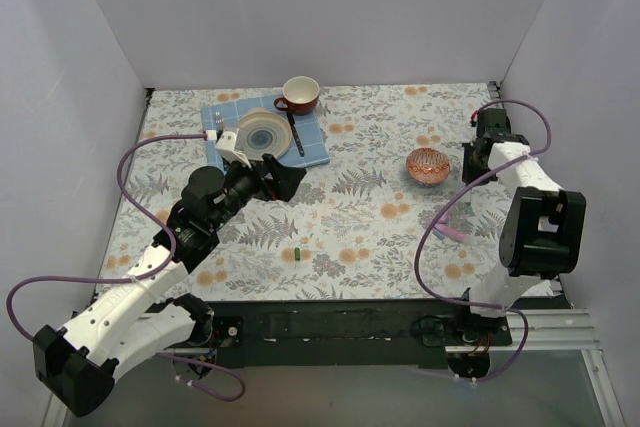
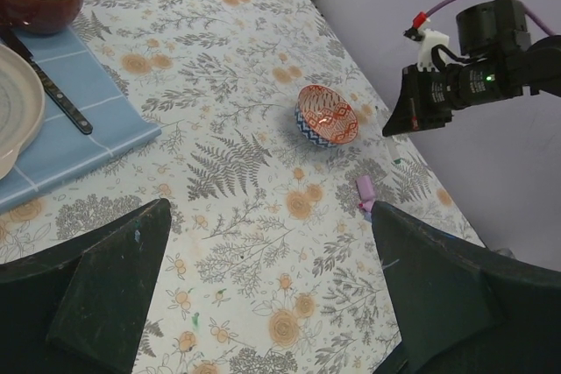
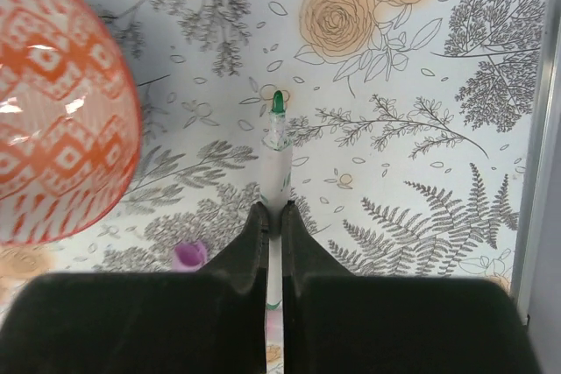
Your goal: Insert the pens into the pen caps
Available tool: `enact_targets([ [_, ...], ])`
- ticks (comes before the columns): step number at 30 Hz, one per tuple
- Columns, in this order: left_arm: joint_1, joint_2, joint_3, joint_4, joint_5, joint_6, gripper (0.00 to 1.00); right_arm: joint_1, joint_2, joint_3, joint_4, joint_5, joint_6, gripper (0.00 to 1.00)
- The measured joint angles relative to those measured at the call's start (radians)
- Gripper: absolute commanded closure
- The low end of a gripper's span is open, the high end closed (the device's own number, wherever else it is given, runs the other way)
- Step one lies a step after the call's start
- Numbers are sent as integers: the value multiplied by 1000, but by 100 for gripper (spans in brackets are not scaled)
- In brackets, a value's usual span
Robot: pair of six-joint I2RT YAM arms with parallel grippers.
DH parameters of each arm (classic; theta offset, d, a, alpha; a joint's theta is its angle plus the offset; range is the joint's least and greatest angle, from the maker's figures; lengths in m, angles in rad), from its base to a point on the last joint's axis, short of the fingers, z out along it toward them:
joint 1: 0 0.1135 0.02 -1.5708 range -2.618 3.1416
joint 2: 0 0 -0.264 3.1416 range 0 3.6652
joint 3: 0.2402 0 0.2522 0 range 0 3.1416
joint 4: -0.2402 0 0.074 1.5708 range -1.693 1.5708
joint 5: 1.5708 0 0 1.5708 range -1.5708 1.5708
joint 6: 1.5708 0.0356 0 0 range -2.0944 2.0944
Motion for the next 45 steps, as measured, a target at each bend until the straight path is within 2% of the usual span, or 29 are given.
enact_targets([
  [5, 0, 16, 2, -18, 2, -3, 4, 68, -145, -8, -16, -54, 32, 99],
  [10, 0, 103, 33, -79, -12, -50, 6, 314, -245, -39, 4, -131, 77, 99],
  [15, 0, 220, 50, -81, 64, -183, 10, 563, -280, -105, 83, -204, 153, 99],
  [21, 0, 345, 59, -26, 106, -278, 12, 730, -285, -131, 193, -232, 238, 97],
  [22, -2, 372, 70, -37, 84, -284, 12, 745, -284, -133, 204, -228, 246, 93],
  [23, -2, 395, 80, -47, 56, -289, 12, 753, -280, -135, 219, -225, 249, 80],
  [25, -2, 418, 85, -76, 0, -298, 11, 760, -263, -148, 265, -197, 254, 70],
  [26, -2, 414, 82, -95, -27, -302, 11, 760, -242, -149, 278, -178, 250, 62],
  [28, -1, 379, 65, -110, -77, -303, 10, 759, -160, -128, 291, -122, 236, 55],
  [36, -1, 170, 30, -119, -183, -268, 10, 758, 174, 80, 222, 56, 146, 55],
  [45, -1, 162, -4, -127, -197, -261, 9, 755, 257, 164, 175, 127, 83, 61],
])
